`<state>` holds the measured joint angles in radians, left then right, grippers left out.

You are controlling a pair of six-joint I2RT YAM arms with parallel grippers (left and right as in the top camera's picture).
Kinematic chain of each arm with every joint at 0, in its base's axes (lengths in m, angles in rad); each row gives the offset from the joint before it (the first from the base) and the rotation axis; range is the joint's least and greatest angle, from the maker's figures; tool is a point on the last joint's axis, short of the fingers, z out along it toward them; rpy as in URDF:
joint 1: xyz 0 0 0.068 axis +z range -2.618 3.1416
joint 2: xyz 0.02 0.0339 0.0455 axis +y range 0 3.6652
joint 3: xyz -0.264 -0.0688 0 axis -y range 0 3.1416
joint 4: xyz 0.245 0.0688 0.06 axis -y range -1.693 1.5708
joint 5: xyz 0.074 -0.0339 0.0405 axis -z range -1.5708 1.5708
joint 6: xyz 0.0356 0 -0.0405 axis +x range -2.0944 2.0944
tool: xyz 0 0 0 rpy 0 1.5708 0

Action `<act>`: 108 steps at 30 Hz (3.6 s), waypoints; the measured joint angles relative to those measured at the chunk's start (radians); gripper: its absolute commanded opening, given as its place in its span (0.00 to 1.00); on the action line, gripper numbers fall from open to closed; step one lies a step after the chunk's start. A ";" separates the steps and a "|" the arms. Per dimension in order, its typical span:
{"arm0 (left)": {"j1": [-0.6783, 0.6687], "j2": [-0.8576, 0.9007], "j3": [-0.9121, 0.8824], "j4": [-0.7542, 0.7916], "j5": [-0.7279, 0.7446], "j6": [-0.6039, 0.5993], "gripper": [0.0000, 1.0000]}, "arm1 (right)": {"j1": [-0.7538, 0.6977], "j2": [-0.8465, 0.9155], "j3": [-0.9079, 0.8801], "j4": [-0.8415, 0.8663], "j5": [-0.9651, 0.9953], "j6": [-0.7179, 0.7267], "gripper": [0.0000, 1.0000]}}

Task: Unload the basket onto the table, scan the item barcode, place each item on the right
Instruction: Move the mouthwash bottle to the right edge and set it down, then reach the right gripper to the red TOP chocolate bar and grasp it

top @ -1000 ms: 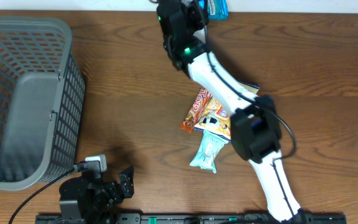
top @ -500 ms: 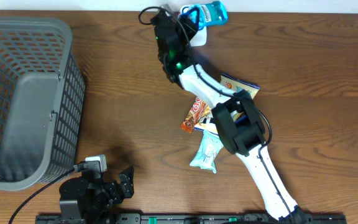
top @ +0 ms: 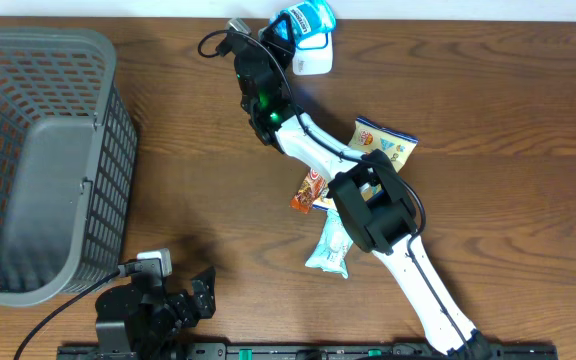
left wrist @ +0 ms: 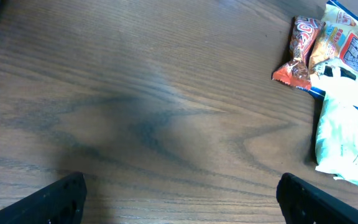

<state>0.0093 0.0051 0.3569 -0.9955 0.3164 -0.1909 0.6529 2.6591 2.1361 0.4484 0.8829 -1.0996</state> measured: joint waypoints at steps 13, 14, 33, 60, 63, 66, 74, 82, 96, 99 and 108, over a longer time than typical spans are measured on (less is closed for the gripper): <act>0.000 0.000 0.000 0.000 0.000 0.000 0.98 | -0.011 0.006 0.000 0.049 0.044 -0.082 0.07; 0.000 0.000 0.000 0.000 0.000 0.000 0.98 | -0.018 0.006 0.000 0.035 0.064 -0.077 0.07; 0.000 0.000 0.000 0.000 0.000 0.000 0.98 | -0.551 -0.145 0.008 -0.941 0.356 0.591 0.10; 0.000 0.000 0.000 0.000 0.000 0.000 0.98 | -0.979 -0.153 0.008 -1.444 -0.054 1.435 0.90; 0.000 0.000 0.000 0.000 0.000 0.000 0.98 | -0.980 -0.154 0.008 -1.474 -0.089 1.471 0.99; 0.000 0.000 0.000 0.000 0.000 0.000 0.98 | -0.980 -0.154 0.009 -1.494 -0.111 1.491 0.99; 0.000 0.000 0.000 0.000 0.000 0.000 0.98 | -0.960 -0.236 0.043 -1.601 -0.339 1.517 0.99; 0.000 0.000 0.000 0.000 0.000 0.000 0.98 | -0.857 -0.533 0.083 -1.808 -0.936 1.597 0.99; 0.000 0.000 0.000 0.000 0.000 0.000 0.98 | -0.406 -0.590 -0.039 -1.906 -1.073 1.660 0.99; 0.000 0.000 0.000 0.000 0.000 0.000 0.98 | -0.302 -0.588 -0.125 -1.849 -1.071 1.697 0.99; 0.000 0.000 0.000 0.000 0.000 0.000 0.98 | -0.027 -0.587 -0.233 -1.752 -0.919 1.613 0.99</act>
<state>0.0093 0.0048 0.3565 -0.9955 0.3164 -0.1913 0.6262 2.0720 1.9034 -1.3037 -0.0360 0.5137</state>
